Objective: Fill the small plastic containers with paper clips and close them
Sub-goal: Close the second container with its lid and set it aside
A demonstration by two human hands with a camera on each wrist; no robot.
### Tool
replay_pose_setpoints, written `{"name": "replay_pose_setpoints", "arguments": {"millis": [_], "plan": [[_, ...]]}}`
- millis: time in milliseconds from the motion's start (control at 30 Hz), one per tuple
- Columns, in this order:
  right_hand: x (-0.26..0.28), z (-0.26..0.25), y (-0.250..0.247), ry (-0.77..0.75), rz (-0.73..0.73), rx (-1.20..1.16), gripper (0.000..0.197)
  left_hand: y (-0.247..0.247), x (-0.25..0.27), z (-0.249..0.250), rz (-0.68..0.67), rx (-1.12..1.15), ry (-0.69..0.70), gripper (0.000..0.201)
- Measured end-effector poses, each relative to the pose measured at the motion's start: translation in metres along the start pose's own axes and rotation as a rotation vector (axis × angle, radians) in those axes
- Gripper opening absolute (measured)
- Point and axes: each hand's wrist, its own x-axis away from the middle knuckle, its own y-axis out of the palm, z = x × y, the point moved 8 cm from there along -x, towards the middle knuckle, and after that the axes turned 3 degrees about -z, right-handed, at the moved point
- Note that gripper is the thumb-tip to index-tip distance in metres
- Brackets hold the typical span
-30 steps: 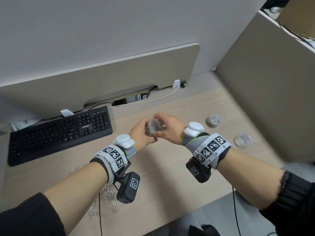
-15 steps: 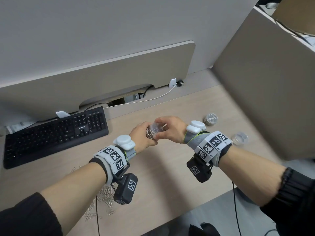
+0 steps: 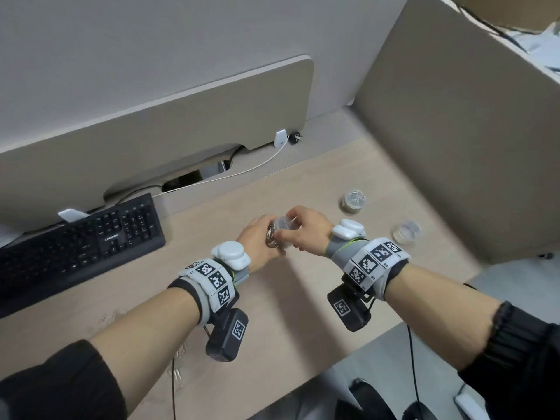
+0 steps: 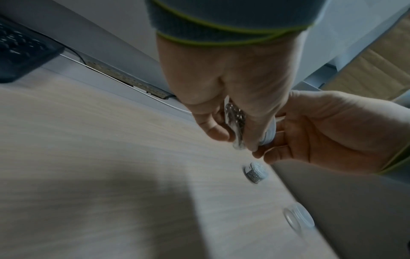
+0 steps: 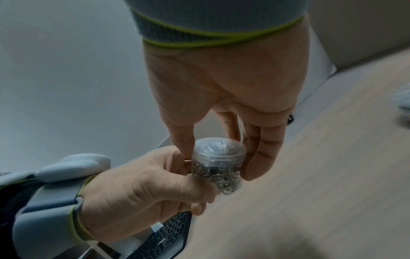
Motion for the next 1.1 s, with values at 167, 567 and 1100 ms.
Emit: {"name": "replay_pose_setpoints", "arguments": {"millis": [167, 567, 1100], "plan": [[-0.003, 0.059, -0.031, 0.099, 0.065, 0.257, 0.061, 0.028, -0.017, -0.015, -0.099, -0.102, -0.127, 0.092], [-0.045, 0.136, -0.051, 0.208, -0.006, 0.482, 0.053, 0.041, -0.048, -0.035, -0.152, -0.231, -0.194, 0.075], [0.01, 0.221, -0.134, 0.458, 0.277, 0.568, 0.044, 0.057, -0.071, -0.013, -0.199, -0.259, -0.121, 0.07]]}}
